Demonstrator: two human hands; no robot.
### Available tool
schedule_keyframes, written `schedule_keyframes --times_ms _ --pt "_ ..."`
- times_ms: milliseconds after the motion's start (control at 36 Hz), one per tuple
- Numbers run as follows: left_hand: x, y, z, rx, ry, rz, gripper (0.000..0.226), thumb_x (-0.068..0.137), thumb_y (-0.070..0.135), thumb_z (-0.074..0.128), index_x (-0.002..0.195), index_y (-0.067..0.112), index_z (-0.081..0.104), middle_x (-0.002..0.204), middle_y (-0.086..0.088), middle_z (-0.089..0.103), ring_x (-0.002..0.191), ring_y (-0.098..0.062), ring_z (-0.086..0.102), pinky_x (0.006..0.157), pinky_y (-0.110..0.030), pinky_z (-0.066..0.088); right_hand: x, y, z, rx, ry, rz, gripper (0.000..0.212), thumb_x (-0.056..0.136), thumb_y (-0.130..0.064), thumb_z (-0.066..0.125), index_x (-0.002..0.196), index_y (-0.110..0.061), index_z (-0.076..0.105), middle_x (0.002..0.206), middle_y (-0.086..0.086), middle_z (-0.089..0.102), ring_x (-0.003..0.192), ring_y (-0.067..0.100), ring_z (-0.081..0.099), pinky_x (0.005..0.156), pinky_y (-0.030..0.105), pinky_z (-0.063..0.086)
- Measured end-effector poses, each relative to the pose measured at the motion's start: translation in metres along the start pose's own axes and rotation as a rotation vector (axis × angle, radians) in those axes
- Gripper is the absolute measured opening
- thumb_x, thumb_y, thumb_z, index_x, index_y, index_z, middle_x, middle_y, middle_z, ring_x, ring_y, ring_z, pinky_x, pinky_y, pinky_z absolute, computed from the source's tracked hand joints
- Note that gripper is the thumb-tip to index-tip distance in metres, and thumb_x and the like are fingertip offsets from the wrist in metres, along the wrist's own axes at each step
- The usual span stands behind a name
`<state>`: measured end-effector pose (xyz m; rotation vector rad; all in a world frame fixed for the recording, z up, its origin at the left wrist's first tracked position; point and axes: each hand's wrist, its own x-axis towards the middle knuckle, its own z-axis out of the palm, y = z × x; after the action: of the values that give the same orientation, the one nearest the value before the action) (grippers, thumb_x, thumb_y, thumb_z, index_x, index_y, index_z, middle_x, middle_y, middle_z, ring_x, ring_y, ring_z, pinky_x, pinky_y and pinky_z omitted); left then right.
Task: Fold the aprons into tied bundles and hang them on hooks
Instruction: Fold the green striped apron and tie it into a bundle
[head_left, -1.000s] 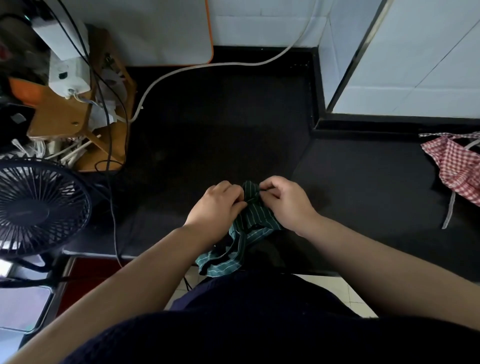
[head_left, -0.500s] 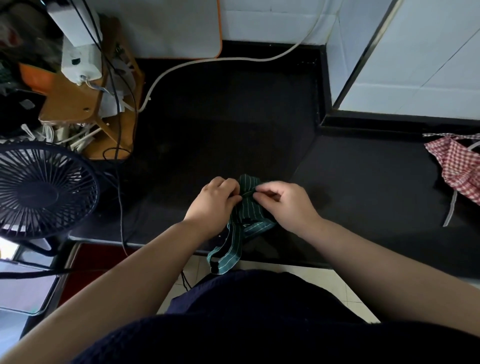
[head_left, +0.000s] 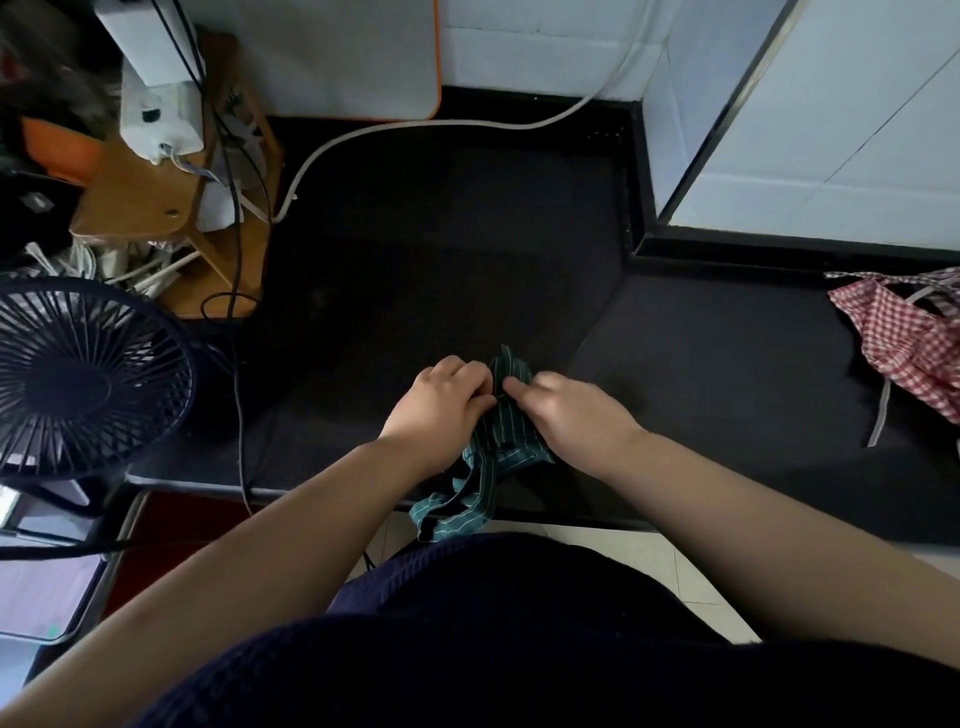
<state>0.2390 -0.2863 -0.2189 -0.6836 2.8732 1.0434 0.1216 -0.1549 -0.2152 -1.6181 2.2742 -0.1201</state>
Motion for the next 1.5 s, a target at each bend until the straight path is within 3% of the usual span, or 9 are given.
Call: schedule_keyframes --times_ms 194,361,556,722,972,1139,1250,1389,1500 --pt "-0.005 -0.012 -0.003 -0.046 -0.055 -0.051 0.006 0.097 0.021 0.052 0.092 0.021 0.049 0.091 0.007 0.044 0.084 -0.013 0.045 0.072 -0.021 0.033 0.007 -0.016 0.006 -0.248 0.202 -0.109 0.057 0.042 -0.002 0.091 0.096 -0.008 0.073 0.067 0.008 0.056 0.044 0.024 0.053 0.043 0.021 0.023" --pt "-0.008 -0.015 0.0 -0.044 0.019 -0.082 0.013 0.097 0.02 0.053 0.104 0.011 0.058 0.097 0.0 0.05 0.086 -0.015 0.048 0.073 -0.024 0.039 0.016 -0.02 0.007 -0.179 0.119 -0.052 0.038 0.095 -0.004 0.044 0.133 -0.007 0.046 0.115 0.012 0.047 0.09 0.032 0.057 0.062 0.035 0.037" --pt "0.0 -0.011 -0.003 -0.002 -0.019 -0.047 0.006 0.098 0.016 0.05 0.095 0.013 0.054 0.094 0.001 0.047 0.087 -0.016 0.045 0.074 -0.029 0.041 0.013 0.0 0.013 -0.005 0.072 -0.109 0.053 0.07 0.002 0.077 0.12 -0.008 0.064 0.086 0.014 0.055 0.046 0.03 0.053 0.04 0.026 0.036" --pt "0.007 -0.008 -0.004 0.03 -0.025 -0.021 0.008 0.098 0.015 0.048 0.097 0.01 0.055 0.094 0.001 0.045 0.09 -0.015 0.041 0.076 -0.029 0.04 0.021 0.004 0.01 -0.033 0.061 -0.082 0.045 0.096 -0.01 0.051 0.14 -0.014 0.046 0.112 0.015 0.047 0.089 0.035 0.055 0.068 0.039 0.045" --pt "0.003 -0.011 0.005 0.048 0.001 -0.021 0.011 0.098 0.015 0.049 0.102 0.008 0.056 0.096 0.001 0.044 0.097 -0.016 0.041 0.081 -0.03 0.04 0.023 0.004 0.006 0.167 0.019 -0.095 0.022 0.096 -0.009 0.045 0.106 -0.003 0.064 0.093 0.004 0.04 0.083 0.027 0.048 0.068 0.035 0.038" --pt "0.005 -0.004 0.011 0.078 0.023 0.01 0.009 0.095 0.008 0.05 0.098 0.005 0.057 0.099 -0.006 0.051 0.099 -0.023 0.045 0.08 -0.037 0.044 0.025 -0.001 -0.013 0.623 -0.282 0.226 0.015 0.098 -0.023 0.047 0.089 -0.015 0.057 0.098 -0.004 0.039 0.093 0.014 0.046 0.079 0.022 0.033" --pt "0.005 0.002 0.014 0.057 0.019 0.017 0.011 0.095 0.011 0.052 0.102 0.006 0.06 0.102 -0.007 0.053 0.101 -0.021 0.046 0.083 -0.036 0.044 0.028 0.004 -0.025 0.594 -0.411 0.214 0.021 0.087 -0.036 0.065 0.072 -0.025 0.055 0.085 -0.009 0.048 0.073 0.003 0.049 0.059 0.015 0.036" --pt "0.005 0.002 0.018 0.025 0.025 0.014 0.012 0.095 0.009 0.053 0.102 0.004 0.061 0.1 -0.006 0.054 0.102 -0.023 0.049 0.083 -0.032 0.043 0.019 0.011 -0.018 0.67 -0.271 0.25 0.029 0.085 -0.039 0.068 0.065 -0.024 0.052 0.071 -0.009 0.05 0.061 0.003 0.047 0.051 0.013 0.033" --pt "0.003 0.001 0.02 0.001 0.064 -0.036 0.012 0.097 0.014 0.052 0.104 0.007 0.059 0.1 0.001 0.05 0.099 -0.015 0.044 0.08 -0.022 0.033 0.005 0.014 -0.008 0.651 -0.06 0.202 0.012 0.093 -0.024 0.06 0.102 -0.018 0.066 0.091 -0.011 0.061 0.083 0.005 0.056 0.07 0.011 0.038"
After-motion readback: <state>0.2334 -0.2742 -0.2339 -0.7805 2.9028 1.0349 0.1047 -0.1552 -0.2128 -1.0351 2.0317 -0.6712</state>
